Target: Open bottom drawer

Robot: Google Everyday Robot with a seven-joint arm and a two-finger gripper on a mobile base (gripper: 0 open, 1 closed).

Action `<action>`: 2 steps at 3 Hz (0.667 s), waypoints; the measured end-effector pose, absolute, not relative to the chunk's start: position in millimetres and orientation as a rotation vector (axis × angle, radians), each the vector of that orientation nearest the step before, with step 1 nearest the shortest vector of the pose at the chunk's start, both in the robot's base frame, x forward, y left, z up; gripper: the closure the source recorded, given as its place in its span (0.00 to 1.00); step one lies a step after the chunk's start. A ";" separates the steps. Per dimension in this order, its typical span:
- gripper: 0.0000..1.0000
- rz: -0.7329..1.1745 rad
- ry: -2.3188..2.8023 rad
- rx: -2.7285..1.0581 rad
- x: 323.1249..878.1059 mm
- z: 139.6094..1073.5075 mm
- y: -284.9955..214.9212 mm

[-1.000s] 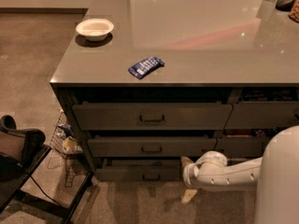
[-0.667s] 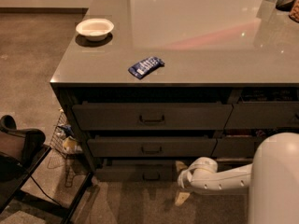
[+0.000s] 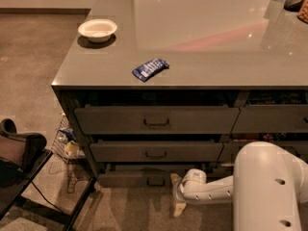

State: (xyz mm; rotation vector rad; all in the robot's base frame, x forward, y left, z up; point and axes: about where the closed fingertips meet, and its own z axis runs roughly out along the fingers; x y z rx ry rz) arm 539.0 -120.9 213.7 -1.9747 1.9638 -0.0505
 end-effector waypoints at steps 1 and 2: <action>0.00 -0.113 1.916 -2.066 553.8 204.2 -119.7; 0.00 -0.155 1.887 -2.140 566.3 195.1 -122.3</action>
Offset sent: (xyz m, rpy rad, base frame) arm 0.0476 -0.0084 -0.0274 -0.1835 -0.0113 0.1525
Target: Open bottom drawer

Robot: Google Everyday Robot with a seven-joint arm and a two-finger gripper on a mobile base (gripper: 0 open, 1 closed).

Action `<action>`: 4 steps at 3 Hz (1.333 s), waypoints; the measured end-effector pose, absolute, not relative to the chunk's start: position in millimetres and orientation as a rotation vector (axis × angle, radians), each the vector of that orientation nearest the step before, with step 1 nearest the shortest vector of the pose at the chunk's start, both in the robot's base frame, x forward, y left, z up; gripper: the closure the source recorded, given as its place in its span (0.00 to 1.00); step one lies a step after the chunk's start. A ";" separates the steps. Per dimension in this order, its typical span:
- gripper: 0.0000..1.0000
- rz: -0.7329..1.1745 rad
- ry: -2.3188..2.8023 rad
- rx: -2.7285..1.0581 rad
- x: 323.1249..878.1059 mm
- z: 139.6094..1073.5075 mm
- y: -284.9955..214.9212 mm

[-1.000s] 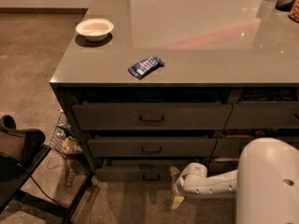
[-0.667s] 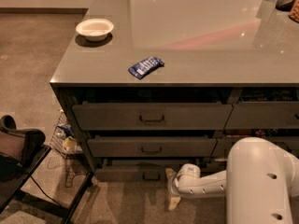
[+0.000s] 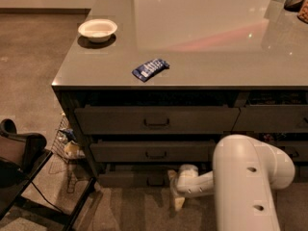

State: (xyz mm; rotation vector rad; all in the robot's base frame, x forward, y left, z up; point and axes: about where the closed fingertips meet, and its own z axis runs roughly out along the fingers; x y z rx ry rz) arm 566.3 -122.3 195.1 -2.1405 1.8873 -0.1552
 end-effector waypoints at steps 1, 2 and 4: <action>0.15 -0.176 1.894 -2.192 571.8 183.4 -126.2; 0.38 -0.158 1.930 -2.202 570.1 173.4 -122.7; 0.93 -0.158 1.930 -2.202 570.1 174.7 -122.7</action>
Offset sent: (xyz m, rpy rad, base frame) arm 0.0067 0.0038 -0.0348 -0.0715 0.1018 -0.0300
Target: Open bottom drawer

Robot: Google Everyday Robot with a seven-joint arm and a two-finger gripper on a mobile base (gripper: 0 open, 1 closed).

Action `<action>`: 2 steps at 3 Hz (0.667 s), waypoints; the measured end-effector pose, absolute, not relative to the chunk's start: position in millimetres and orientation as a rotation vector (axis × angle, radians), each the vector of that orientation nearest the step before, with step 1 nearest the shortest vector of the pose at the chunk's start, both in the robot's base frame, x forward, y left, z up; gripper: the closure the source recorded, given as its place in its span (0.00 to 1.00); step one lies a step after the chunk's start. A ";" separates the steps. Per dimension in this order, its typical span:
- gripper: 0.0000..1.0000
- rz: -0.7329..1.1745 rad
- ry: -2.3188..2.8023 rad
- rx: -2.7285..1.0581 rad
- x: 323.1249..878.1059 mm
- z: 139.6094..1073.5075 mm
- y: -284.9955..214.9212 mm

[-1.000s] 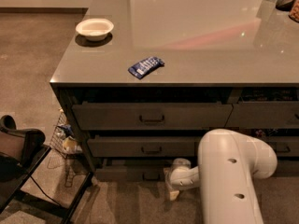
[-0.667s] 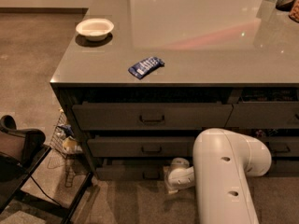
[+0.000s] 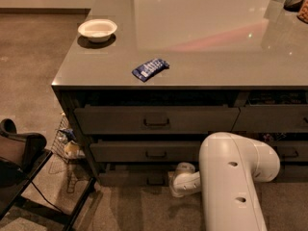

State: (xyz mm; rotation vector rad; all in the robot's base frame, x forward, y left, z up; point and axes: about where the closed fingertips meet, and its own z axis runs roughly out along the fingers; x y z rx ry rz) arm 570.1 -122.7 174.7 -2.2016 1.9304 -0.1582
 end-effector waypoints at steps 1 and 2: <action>1.00 -0.158 1.930 -2.202 570.0 175.3 -122.7; 1.00 -0.157 1.932 -2.202 568.8 175.5 -123.1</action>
Offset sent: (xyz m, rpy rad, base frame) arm -0.2148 -0.0452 0.0320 -0.0067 0.1459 -0.1114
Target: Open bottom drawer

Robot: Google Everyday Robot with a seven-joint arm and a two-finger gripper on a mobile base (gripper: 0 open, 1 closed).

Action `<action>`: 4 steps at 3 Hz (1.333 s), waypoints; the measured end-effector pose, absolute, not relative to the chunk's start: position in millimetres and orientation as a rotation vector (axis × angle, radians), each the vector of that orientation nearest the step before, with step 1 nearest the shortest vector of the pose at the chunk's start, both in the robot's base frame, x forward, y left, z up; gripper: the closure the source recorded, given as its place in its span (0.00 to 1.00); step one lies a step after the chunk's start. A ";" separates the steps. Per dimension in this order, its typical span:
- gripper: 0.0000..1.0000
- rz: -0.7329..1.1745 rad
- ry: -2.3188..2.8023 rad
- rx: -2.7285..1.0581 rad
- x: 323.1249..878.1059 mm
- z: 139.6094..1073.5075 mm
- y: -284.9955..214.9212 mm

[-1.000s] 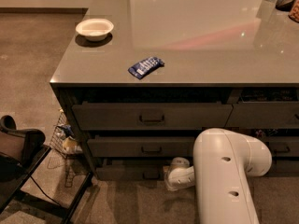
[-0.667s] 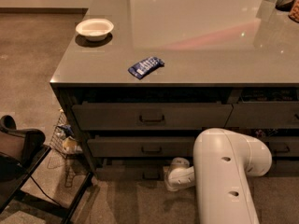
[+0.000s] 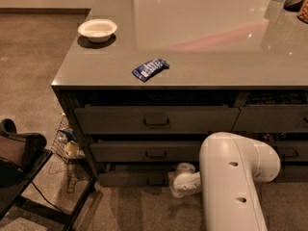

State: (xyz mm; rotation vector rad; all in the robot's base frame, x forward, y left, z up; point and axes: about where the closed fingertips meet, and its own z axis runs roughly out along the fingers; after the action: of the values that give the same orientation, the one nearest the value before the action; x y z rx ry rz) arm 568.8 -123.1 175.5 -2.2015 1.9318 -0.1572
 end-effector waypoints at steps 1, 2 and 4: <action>1.00 -0.157 1.932 -2.202 568.7 175.7 -123.1; 1.00 -0.157 1.932 -2.202 568.7 175.8 -123.1; 0.91 -0.157 1.932 -2.202 568.7 175.7 -123.1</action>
Offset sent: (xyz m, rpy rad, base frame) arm -0.3882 -0.0769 0.0781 -0.0422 0.2957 -0.1658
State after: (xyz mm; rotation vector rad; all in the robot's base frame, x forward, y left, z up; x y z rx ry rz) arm 568.7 -123.1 175.7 -2.2016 1.9318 -0.1571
